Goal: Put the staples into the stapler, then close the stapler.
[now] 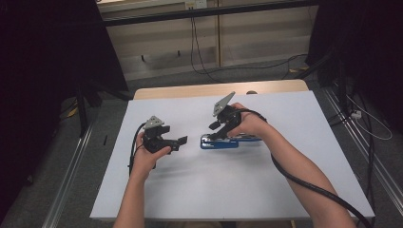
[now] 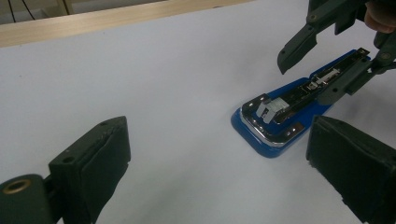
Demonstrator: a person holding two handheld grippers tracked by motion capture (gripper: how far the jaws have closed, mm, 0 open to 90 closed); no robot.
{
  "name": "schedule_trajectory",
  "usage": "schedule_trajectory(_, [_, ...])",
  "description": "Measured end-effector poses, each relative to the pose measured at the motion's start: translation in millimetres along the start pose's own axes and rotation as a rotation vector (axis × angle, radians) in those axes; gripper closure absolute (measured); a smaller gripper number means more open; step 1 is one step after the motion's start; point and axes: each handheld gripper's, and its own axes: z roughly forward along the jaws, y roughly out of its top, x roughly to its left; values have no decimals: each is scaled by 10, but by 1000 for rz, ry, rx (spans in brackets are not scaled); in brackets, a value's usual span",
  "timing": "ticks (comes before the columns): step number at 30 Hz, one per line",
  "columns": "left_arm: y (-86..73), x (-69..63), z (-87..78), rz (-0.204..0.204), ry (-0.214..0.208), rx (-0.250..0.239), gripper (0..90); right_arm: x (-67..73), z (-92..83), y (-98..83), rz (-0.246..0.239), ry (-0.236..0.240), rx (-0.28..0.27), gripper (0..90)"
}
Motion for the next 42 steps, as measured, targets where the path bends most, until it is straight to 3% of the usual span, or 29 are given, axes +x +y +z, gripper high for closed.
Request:
schedule_trajectory(8, [-4,-14,21,9,-6,17,64,106,-141,-146,73,-54,-7,238])
schedule_trajectory(14, [-10,-24,41,8,-10,17,64,168,-289,-269,115,-92,-31,170])
schedule_trajectory(18, [-15,-43,69,14,-16,30,64,225,-381,-368,131,-134,-25,161])
schedule_trajectory(23, [-12,-67,86,20,-23,30,64,266,-495,-512,181,-150,-44,152])
schedule_trajectory(37, [-17,-117,129,32,-31,48,69,458,-784,-756,186,-266,-26,160])
schedule_trajectory(42, [-22,-135,148,46,-32,65,87,526,-856,-834,199,-297,-49,169])
